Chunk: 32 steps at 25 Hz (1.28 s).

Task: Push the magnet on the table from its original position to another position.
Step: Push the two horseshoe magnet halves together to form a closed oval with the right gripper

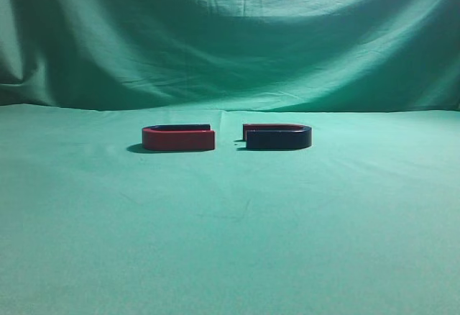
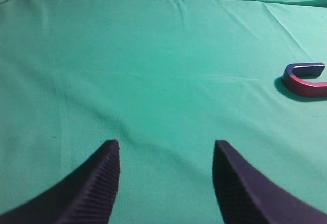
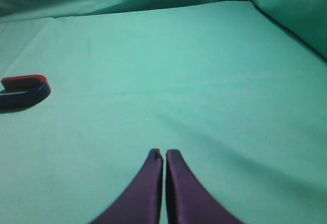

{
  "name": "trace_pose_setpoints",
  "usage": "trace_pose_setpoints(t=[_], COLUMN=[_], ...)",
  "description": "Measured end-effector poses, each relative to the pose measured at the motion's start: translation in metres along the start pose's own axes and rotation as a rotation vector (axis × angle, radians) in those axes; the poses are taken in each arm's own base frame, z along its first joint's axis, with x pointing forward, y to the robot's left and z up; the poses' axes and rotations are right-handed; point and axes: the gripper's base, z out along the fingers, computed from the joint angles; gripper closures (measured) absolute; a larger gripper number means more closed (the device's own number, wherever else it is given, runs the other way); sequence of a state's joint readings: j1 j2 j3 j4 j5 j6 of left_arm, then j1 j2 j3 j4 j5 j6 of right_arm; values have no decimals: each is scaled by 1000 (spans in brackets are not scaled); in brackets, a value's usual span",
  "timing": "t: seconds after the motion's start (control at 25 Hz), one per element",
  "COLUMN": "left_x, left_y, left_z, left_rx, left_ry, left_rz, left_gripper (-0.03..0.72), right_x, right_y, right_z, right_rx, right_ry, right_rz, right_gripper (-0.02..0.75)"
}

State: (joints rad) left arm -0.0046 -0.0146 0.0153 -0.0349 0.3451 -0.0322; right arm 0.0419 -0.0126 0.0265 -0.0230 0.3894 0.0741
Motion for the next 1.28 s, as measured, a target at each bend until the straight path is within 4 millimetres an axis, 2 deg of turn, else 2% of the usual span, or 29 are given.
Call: trace_pose_setpoints(t=[1.04, 1.2, 1.28], left_x=[0, 0, 0], left_y=[0, 0, 0], left_z=[0, 0, 0], left_rx=[0, 0, 0], left_ry=[0, 0, 0], left_rz=[0, 0, 0], left_gripper=[316, 316, 316], right_x=[-1, -17, -31], right_y=[0, 2, 2], right_z=[0, -1, -6], right_rx=[-2, -20, -36], right_ry=[-16, -194, -358], right_rz=[2, 21, 47], right_gripper=[738, 738, 738])
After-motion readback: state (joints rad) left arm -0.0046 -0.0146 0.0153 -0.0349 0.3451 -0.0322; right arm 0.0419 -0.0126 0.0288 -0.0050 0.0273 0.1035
